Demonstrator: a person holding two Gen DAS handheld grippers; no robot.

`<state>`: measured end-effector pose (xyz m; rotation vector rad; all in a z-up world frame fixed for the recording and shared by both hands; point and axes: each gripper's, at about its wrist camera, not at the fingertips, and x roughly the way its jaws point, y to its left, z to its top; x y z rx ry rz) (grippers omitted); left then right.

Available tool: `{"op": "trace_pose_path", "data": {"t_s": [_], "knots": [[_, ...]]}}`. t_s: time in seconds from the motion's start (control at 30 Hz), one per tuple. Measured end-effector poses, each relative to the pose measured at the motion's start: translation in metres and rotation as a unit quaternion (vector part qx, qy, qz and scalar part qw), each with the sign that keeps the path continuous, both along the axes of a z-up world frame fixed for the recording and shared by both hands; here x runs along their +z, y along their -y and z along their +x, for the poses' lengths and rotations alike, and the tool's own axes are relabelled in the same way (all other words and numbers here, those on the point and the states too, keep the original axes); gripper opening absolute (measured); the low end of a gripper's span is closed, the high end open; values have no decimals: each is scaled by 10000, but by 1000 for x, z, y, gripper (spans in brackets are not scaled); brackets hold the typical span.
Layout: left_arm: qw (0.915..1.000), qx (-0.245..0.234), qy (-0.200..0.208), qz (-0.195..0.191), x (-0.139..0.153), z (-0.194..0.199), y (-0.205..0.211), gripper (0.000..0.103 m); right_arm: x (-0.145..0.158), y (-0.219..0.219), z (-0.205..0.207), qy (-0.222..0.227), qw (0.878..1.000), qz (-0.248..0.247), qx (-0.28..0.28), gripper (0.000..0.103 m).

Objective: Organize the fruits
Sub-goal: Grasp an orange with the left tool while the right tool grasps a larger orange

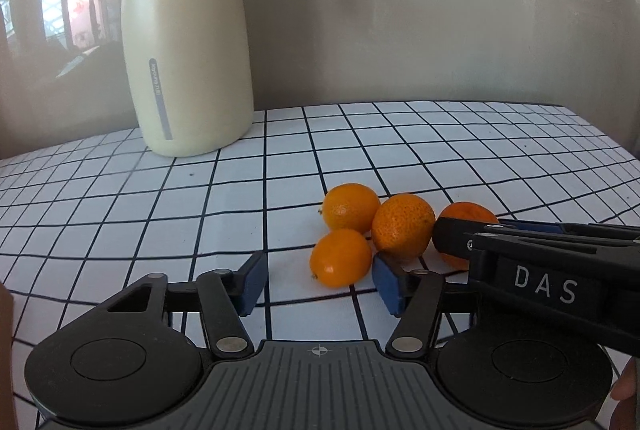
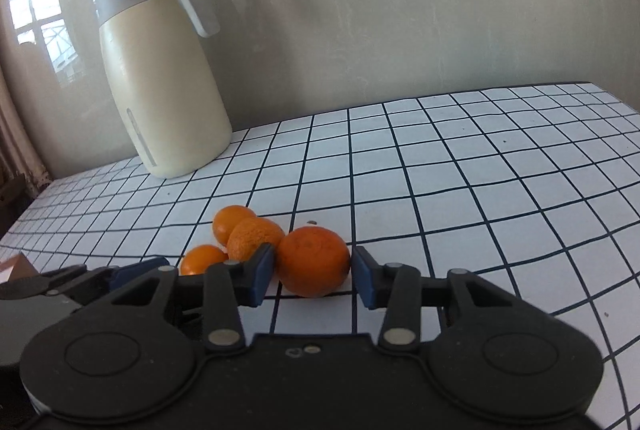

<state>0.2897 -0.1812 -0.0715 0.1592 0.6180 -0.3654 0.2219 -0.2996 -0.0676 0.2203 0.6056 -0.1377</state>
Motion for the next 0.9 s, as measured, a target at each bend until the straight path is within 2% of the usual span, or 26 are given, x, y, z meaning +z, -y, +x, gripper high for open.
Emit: {"op": "trace_pose_path", "data": {"t_s": [0.1, 0.13, 0.2, 0.23, 0.6, 0.9], "knots": [[10000, -40, 45, 57, 0, 0, 4, 55, 0, 2, 0, 6, 10000, 52, -5, 34], [9999, -75, 59, 71, 0, 0, 4, 51, 0, 2, -1, 7, 10000, 72, -3, 33], [9998, -126, 105, 95, 1, -1, 7, 34, 0, 1, -3, 14, 10000, 75, 3, 32], [9998, -88, 128, 125, 1, -2, 7, 32, 0, 1, -3, 19, 10000, 81, -4, 32], [9998, 133, 82, -98, 4, -22, -18, 32, 8, -9, -19, 116, 9999, -75, 91, 32], [9995, 238, 178, -72, 15, -64, -46, 32, 19, -24, -57, 218, 9991, -185, 306, 32]]}}
